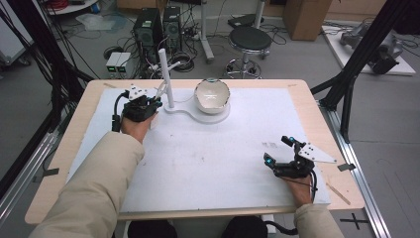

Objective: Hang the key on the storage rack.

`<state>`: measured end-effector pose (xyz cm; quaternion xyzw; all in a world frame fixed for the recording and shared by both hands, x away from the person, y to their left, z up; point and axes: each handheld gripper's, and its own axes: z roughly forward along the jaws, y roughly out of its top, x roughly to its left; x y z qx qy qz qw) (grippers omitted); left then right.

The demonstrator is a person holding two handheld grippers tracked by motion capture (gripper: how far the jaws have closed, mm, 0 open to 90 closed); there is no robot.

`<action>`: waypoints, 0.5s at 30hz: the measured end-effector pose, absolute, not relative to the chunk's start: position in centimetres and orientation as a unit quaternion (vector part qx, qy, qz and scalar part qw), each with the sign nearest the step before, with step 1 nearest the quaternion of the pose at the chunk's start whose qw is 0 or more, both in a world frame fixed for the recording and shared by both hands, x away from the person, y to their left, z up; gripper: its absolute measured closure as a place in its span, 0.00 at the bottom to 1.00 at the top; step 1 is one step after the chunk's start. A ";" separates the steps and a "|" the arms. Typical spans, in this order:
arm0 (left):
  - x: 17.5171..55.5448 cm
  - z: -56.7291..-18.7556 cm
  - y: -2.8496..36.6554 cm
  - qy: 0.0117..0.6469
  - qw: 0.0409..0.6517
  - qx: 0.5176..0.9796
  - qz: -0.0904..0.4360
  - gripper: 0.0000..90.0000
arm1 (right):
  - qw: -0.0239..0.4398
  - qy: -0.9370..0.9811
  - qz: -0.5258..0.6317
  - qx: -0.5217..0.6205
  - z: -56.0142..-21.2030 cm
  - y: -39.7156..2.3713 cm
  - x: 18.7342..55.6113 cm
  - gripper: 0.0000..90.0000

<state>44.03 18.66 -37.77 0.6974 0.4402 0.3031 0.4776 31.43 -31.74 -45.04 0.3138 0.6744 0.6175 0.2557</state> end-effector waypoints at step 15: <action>43.4 -37.5 20.5 0.440 0.490 0.712 0.244 0.41 | 0.265 0.670 0.615 0.319 -45.1 -31.7 31.3 0.01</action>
